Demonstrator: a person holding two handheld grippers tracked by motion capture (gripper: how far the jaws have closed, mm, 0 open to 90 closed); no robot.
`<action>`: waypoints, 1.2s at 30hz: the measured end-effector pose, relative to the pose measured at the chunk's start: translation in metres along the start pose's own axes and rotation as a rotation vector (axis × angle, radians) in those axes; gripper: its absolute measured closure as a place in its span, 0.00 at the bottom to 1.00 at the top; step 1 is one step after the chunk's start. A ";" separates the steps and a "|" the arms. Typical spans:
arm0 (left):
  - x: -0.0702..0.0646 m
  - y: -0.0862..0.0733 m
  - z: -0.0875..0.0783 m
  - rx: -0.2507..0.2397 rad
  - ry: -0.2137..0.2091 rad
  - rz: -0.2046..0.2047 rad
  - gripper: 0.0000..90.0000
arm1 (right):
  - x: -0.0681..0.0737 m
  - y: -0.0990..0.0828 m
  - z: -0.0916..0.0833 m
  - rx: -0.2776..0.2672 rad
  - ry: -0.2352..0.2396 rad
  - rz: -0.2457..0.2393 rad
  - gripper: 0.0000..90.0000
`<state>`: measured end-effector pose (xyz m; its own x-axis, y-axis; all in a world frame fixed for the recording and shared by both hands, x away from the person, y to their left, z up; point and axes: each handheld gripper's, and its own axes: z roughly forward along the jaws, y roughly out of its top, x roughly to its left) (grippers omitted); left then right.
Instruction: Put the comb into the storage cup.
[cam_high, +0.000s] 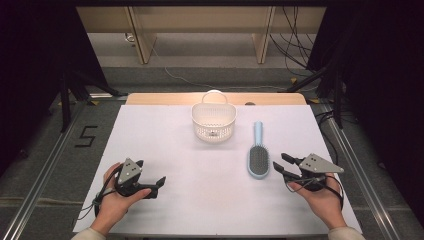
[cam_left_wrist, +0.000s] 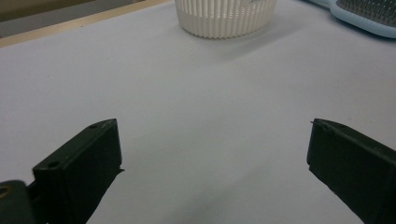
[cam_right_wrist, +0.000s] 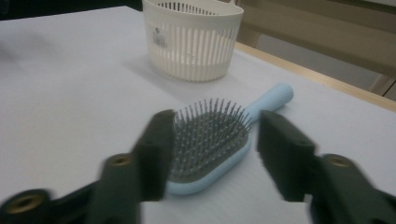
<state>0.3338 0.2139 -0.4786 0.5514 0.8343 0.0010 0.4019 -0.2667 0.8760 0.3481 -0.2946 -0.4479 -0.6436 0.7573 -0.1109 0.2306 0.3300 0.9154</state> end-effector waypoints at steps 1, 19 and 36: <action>0.000 0.000 0.000 0.000 0.000 -0.002 0.03 | -0.002 0.002 0.002 0.005 -0.006 -0.010 0.82; -0.001 -0.002 0.001 0.004 -0.009 0.000 0.05 | -0.063 0.069 0.135 0.348 0.043 -0.126 1.00; -0.002 -0.002 0.003 0.003 -0.018 0.000 0.05 | -0.068 0.059 0.200 0.537 0.048 -0.142 1.00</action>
<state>0.3343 0.2115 -0.4814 0.5643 0.8255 -0.0079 0.4041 -0.2678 0.8746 0.5508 -0.2139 -0.4640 -0.7248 0.6623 -0.1896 0.4709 0.6772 0.5654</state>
